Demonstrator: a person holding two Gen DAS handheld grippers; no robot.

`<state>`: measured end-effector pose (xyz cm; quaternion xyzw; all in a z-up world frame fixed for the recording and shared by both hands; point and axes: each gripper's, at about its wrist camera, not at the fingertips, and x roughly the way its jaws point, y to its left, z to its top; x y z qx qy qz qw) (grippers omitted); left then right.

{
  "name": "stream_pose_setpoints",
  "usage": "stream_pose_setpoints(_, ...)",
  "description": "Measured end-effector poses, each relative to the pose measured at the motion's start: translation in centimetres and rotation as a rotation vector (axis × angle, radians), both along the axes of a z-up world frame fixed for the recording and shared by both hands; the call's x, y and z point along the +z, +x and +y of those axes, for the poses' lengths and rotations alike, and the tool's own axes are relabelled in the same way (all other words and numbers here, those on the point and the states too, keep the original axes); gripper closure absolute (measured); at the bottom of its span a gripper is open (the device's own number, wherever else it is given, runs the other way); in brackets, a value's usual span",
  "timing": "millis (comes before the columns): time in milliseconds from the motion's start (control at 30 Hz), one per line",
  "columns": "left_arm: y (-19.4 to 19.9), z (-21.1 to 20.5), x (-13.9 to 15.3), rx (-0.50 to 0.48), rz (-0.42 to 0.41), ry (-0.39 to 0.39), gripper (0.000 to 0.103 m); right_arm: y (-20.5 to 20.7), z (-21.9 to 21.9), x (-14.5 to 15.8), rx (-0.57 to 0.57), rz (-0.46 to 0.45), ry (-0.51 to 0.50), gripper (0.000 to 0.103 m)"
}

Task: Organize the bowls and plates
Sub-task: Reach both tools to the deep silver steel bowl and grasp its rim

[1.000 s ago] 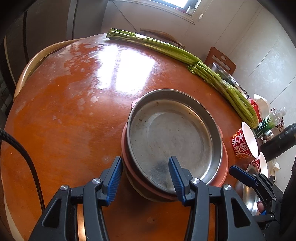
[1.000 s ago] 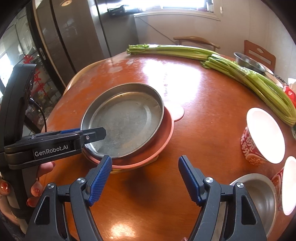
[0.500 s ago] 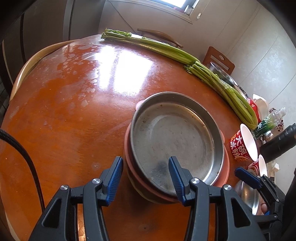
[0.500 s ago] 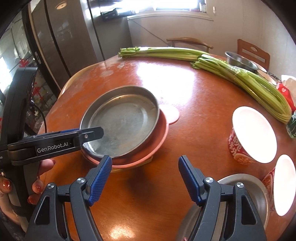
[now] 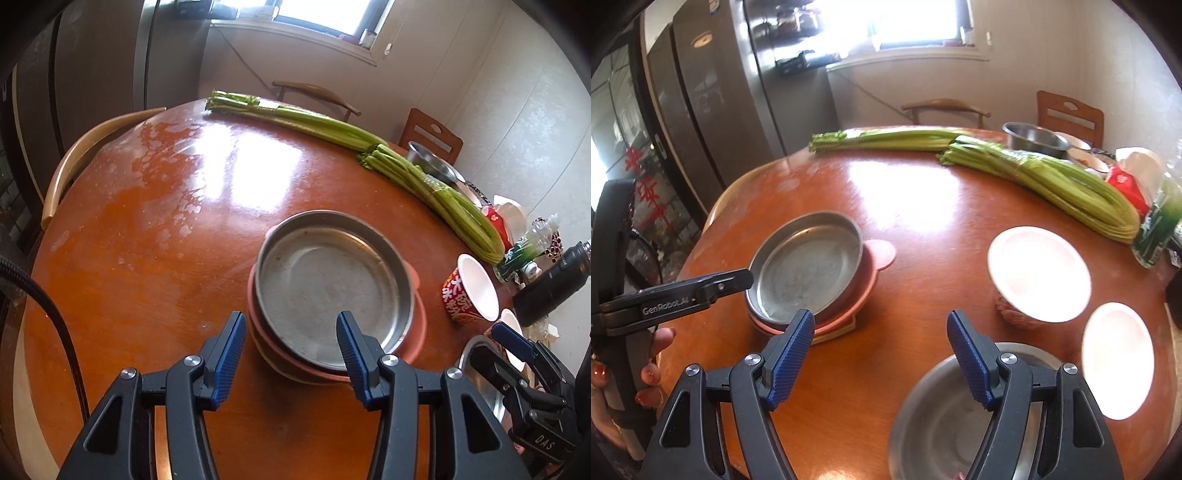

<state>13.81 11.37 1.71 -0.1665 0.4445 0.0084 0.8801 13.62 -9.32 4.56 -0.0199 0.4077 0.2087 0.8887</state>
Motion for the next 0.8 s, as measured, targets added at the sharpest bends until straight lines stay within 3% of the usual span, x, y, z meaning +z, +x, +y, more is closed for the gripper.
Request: stream_pose_setpoints(800,-1.4,-10.3,3.8,-0.134,-0.049,0.095,0.052,-2.7,-9.4,2.5,-0.100,-0.069,0.062,0.027)
